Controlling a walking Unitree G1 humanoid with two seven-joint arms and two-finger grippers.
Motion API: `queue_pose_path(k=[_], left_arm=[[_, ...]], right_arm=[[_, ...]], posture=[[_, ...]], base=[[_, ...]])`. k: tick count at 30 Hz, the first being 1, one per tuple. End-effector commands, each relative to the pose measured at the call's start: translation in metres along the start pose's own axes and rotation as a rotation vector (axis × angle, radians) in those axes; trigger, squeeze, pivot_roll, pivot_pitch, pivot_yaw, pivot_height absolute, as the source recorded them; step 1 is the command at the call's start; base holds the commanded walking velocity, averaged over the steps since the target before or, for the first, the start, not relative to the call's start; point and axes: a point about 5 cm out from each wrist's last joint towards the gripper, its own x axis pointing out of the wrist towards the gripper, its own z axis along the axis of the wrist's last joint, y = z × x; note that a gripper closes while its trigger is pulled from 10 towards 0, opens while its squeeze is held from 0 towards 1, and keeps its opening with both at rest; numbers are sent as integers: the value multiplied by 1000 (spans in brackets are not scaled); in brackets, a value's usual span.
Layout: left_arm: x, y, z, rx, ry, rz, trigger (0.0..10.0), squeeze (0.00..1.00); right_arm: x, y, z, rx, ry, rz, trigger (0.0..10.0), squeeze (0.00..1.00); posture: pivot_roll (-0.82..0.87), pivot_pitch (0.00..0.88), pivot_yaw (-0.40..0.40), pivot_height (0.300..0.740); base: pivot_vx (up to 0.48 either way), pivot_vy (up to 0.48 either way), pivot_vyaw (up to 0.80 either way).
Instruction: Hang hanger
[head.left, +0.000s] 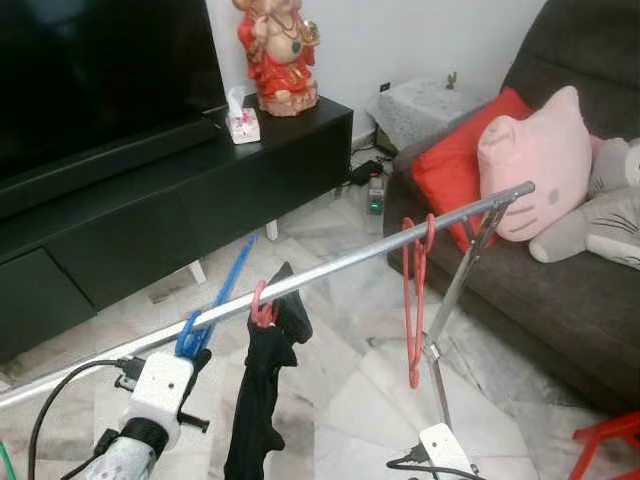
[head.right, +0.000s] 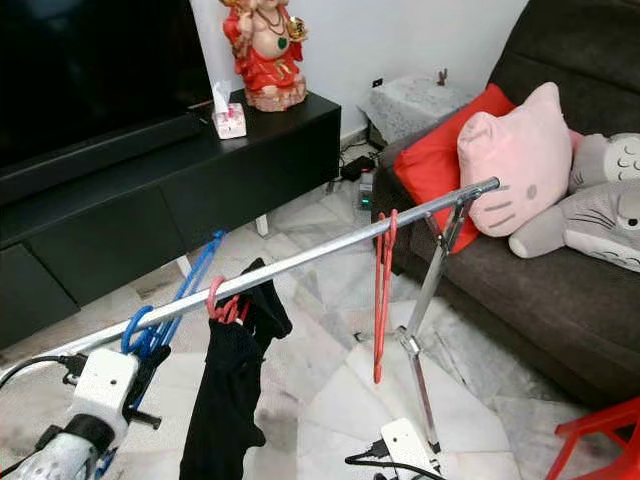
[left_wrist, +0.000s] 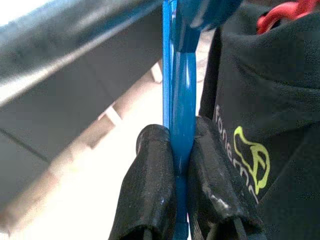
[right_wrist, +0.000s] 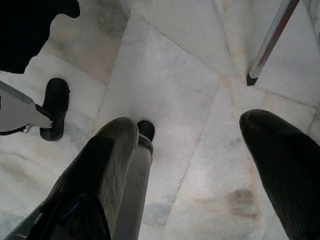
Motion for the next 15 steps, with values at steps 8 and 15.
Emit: queue_pose_path(k=[8, 15], left_arm=[[1, 7, -5, -46, 95, 83, 10000, 0], [1, 9, -9, -67, 166, 125, 10000, 0]], right_arm=[[0, -2, 2, 7, -3, -5, 10000, 0], [0, -2, 2, 6, -2, -5, 10000, 0]], posture=[[3, 0, 10, 732], [5, 0, 10, 732]], base=[[0, 0, 0], [0, 0, 0]])
